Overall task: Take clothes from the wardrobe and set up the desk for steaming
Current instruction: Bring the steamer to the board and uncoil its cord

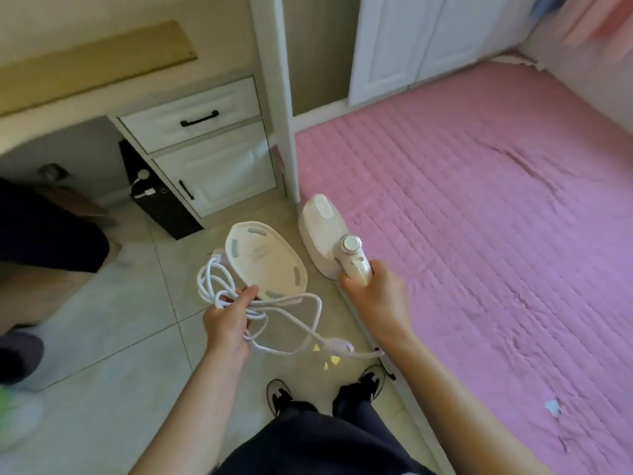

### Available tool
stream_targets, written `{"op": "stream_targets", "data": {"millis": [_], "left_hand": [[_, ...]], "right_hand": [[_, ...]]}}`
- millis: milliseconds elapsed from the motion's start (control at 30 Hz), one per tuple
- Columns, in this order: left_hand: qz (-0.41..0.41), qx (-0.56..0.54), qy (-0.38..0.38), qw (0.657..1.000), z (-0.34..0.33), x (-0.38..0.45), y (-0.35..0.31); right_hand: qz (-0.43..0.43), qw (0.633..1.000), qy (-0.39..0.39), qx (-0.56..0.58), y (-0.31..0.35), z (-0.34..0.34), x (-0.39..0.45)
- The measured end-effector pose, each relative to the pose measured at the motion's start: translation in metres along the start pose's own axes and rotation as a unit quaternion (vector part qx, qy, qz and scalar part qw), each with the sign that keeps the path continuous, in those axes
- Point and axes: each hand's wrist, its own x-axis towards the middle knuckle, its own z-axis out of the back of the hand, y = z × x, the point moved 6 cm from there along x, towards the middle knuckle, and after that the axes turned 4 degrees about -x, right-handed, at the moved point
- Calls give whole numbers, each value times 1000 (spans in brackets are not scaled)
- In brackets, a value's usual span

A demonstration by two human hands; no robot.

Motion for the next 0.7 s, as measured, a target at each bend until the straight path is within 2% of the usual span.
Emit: {"op": "stream_targets", "data": {"millis": [367,700], "left_hand": [[-18,-85,-84,993,138,43,-74],[-21,-137,-150,979,169,87,-125]], "right_hand": [[102,992,65,-23,134,-113,-37],[150,979,132,-41,219,-176,-2]]}}
